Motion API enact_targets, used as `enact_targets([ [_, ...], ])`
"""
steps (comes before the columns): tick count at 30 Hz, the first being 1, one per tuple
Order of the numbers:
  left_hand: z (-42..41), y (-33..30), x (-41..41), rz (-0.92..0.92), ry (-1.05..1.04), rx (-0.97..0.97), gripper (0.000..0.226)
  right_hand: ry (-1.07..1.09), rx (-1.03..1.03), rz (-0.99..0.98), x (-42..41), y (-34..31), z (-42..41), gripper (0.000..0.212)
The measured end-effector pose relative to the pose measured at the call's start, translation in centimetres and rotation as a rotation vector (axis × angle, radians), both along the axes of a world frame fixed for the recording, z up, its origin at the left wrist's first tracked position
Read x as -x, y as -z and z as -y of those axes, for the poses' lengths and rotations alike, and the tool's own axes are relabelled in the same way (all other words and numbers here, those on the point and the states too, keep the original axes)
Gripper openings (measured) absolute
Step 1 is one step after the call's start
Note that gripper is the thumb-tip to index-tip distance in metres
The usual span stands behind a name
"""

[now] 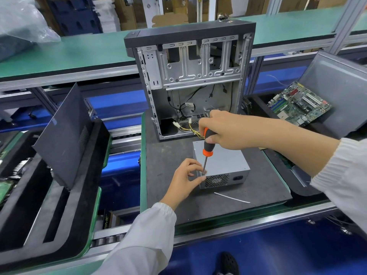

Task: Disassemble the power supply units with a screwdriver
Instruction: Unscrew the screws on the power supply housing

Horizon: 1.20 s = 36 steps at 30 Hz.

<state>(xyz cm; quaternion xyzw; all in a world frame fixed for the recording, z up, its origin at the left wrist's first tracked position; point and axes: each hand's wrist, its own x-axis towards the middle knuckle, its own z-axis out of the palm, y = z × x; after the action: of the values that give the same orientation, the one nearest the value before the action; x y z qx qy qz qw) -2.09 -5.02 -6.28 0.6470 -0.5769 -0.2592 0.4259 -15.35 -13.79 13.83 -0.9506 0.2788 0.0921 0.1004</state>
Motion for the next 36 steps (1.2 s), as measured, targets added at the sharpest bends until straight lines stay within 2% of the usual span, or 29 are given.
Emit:
enact_targets([
  [4, 0.1, -0.1, 0.1, -0.017, 0.001, 0.008, 0.009, -0.008, 0.006, -0.003, -0.2, 0.1, 0.0, 0.006],
  [10, 0.5, 0.0, 0.0, -0.037, -0.012, 0.005, 0.015, 0.008, 0.02, -0.022, -0.3, -0.2, 0.1, 0.015],
  [28, 0.9, 0.1, -0.2, -0.094, 0.02, -0.025, 0.014, 0.032, 0.031, 0.007, -0.6, 0.3, 0.8, 0.015],
  [36, 1.3, 0.1, -0.8, -0.159, 0.064, -0.047, 0.012, 0.064, 0.079, -0.015, -0.9, 0.4, 1.8, 0.022],
])
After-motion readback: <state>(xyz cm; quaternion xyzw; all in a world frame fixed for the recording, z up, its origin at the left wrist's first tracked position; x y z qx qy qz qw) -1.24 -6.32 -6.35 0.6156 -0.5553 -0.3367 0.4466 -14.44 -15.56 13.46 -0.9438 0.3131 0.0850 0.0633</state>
